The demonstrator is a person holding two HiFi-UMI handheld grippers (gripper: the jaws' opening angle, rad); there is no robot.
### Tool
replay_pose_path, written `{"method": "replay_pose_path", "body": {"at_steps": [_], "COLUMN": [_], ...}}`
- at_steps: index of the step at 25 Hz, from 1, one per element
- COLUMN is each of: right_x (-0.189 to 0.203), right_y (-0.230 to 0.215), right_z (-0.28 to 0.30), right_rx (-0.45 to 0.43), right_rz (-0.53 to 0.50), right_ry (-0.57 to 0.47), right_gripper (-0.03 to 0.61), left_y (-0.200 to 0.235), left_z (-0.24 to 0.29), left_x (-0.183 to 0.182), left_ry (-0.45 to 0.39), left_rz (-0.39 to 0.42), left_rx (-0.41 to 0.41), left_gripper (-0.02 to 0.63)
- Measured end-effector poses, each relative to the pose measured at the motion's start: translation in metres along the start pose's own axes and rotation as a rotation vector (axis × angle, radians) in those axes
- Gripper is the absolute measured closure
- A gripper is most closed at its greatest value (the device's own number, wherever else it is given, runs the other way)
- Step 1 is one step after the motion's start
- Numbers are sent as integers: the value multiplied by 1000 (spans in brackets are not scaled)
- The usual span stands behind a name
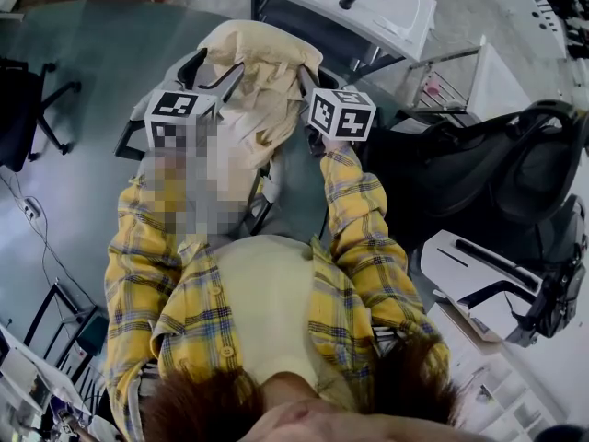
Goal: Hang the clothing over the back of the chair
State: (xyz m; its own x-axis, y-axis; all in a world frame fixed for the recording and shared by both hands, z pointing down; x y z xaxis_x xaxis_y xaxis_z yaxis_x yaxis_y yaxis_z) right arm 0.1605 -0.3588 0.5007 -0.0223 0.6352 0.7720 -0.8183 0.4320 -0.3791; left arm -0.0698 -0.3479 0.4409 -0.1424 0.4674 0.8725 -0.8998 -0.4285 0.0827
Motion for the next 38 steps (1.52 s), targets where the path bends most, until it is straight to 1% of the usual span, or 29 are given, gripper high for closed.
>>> {"method": "replay_pose_path", "body": {"at_steps": [3, 11, 17, 19, 21, 25, 29, 35, 38], "right_x": [2, 1, 3, 6, 8, 12, 21, 42, 50], "right_y": [-3, -5, -9, -11, -13, -14, -13, -7, -5], "right_z": [-1, -11, -28, -33, -39, -50, -60, -78, -87], "right_rx": [14, 20, 26, 40, 55, 72, 44, -34, -53], "right_rz": [13, 22, 32, 34, 42, 58, 106, 215, 254], "right_ry": [6, -25, -16, -15, -15, -20, -9, 2, 1], "right_gripper": [546, 543, 486, 458, 417, 391, 370, 362, 359], "left_y": [1, 0, -3, -5, -8, -13, -18, -29, -33], "left_z": [-4, -11, -16, -18, -21, -28, -34, -48, -54], "left_x": [0, 5, 8, 9, 9, 10, 12, 19, 23], "left_ry": [-10, -5, 1, 3, 2, -3, -2, 2, 4], "left_rz": [-11, -40, -63, -60, -54, -46, -42, -35, -43], "left_rx": [-15, 14, 43, 51, 59, 71, 90, 118, 128], "left_gripper": [307, 308, 308, 308, 308, 308, 308, 308, 308]}}
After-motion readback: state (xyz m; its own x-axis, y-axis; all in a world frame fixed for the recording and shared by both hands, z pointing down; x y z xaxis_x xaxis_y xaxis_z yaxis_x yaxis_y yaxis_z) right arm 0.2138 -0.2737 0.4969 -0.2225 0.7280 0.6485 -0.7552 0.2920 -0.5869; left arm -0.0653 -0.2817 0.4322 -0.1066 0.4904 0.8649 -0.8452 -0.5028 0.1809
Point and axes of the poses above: the fingertips, and each gripper's own axes: z forward along the fingers, y to its left, x out of its underside, the point moved 8 cm from there along -z, backward along the fingers, and after that the axes turned 6 degrees about -x, right-handed, at the moved point
